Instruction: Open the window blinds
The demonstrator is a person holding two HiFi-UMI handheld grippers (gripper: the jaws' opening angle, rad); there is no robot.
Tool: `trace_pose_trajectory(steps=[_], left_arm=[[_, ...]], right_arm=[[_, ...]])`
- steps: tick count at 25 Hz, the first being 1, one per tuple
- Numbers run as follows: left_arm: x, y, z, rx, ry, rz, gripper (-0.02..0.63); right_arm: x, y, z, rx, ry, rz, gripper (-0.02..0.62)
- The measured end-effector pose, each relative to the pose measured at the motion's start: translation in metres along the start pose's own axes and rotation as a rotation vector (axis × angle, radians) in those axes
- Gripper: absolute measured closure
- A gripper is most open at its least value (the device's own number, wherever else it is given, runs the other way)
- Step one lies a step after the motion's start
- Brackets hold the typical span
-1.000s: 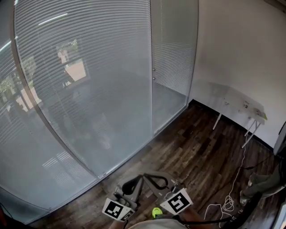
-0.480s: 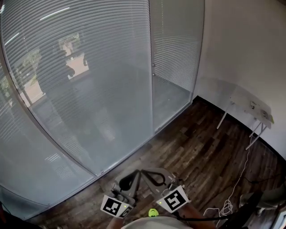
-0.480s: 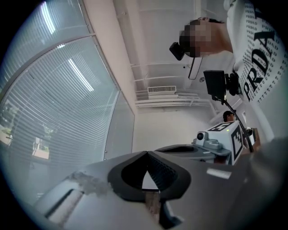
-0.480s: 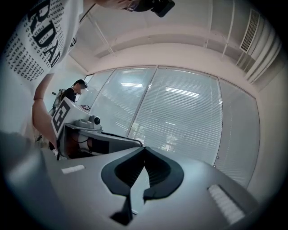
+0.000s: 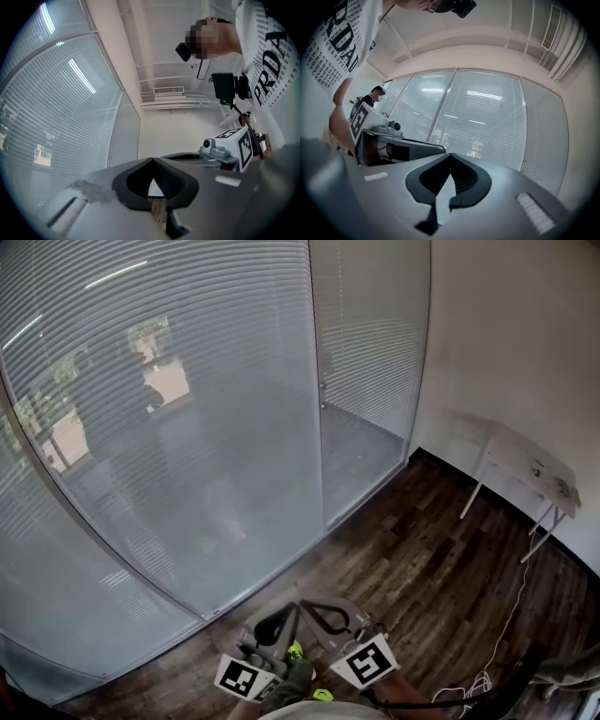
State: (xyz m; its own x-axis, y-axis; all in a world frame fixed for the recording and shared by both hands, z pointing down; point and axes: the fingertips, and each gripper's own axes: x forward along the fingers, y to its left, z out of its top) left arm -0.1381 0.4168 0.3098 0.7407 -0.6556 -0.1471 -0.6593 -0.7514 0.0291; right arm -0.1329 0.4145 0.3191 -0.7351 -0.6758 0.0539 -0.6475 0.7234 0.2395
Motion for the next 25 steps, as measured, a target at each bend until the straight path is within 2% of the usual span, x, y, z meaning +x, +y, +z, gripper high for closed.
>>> trace_pose_trajectory(steps=[4, 11, 15, 25], left_arm=[[0.010, 0.018, -0.012, -0.003, 0.015, -0.022, 0.617], [0.055, 0.047, -0.034, -0.024, 0.012, -0.055, 0.617], [0.081, 0.091, -0.060, -0.027, -0.008, -0.063, 0.617], [0.145, 0.184, -0.086, -0.035, -0.025, -0.068, 0.617]], right_arm=[[0.016, -0.013, -0.011, 0.013, 0.013, -0.011, 0.589], [0.041, -0.059, -0.037, 0.028, 0.030, -0.031, 0.589], [0.082, -0.087, -0.065, -0.002, 0.046, -0.039, 0.589], [0.167, -0.157, -0.098, -0.028, 0.071, -0.026, 0.589]])
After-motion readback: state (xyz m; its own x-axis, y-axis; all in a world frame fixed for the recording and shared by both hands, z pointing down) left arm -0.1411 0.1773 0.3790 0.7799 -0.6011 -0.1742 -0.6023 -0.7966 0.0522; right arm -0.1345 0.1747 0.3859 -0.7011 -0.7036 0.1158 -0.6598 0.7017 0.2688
